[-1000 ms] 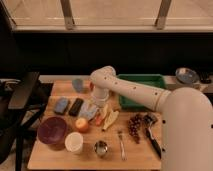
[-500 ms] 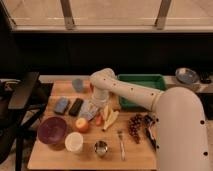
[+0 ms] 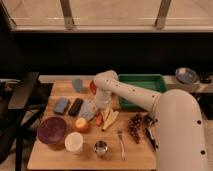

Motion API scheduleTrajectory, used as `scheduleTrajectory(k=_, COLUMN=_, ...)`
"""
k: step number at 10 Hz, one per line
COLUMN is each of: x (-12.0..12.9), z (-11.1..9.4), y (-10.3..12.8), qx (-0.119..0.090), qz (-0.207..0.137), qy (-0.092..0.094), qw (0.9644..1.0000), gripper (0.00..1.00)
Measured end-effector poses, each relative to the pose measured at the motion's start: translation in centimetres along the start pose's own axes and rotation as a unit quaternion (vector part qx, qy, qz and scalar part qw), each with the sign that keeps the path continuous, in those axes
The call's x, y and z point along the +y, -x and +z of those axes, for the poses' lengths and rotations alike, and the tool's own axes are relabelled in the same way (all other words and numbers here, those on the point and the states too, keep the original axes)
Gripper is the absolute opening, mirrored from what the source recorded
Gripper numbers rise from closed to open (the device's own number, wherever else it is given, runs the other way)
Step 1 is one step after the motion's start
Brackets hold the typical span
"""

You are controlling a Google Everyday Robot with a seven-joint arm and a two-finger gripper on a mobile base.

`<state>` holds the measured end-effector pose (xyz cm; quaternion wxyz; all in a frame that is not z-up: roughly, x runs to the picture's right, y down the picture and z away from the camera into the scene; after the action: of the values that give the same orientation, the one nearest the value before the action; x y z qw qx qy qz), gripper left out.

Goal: Place pepper in red bowl

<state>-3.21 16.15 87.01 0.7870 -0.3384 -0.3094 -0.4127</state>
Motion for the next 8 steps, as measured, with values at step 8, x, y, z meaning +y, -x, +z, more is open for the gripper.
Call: scheduleTrajectory(k=8, x=0.2, z=-7.0, y=-0.1, qx=0.037, qz=0.045, qy=-0.062, qw=0.9963, gripper=0.0)
